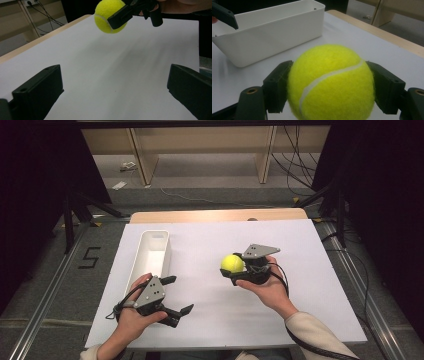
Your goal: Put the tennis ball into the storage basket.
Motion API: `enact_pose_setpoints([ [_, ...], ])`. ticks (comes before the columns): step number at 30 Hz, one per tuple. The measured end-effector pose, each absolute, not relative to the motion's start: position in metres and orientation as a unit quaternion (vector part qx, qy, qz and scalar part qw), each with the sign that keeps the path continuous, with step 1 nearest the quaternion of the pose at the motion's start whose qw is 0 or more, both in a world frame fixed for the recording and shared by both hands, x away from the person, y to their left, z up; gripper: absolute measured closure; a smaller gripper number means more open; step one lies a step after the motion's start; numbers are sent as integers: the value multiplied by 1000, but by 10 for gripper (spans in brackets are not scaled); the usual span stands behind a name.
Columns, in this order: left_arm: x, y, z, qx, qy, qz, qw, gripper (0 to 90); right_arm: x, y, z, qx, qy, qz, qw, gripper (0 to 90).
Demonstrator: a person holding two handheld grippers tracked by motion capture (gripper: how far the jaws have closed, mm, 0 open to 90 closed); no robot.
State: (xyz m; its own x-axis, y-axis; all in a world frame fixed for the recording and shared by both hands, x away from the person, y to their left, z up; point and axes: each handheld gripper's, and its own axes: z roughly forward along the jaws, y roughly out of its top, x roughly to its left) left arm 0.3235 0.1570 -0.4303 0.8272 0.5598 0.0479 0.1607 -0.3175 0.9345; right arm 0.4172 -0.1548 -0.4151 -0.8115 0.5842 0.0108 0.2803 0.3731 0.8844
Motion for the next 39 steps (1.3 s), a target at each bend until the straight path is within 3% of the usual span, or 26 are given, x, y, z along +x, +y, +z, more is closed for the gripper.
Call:
enact_pose_setpoints([
  [39, 323, 157, -430, 791, 227, 185, 538, 0, 422, -140, -411, 258, 812, 502, 149, 262],
])
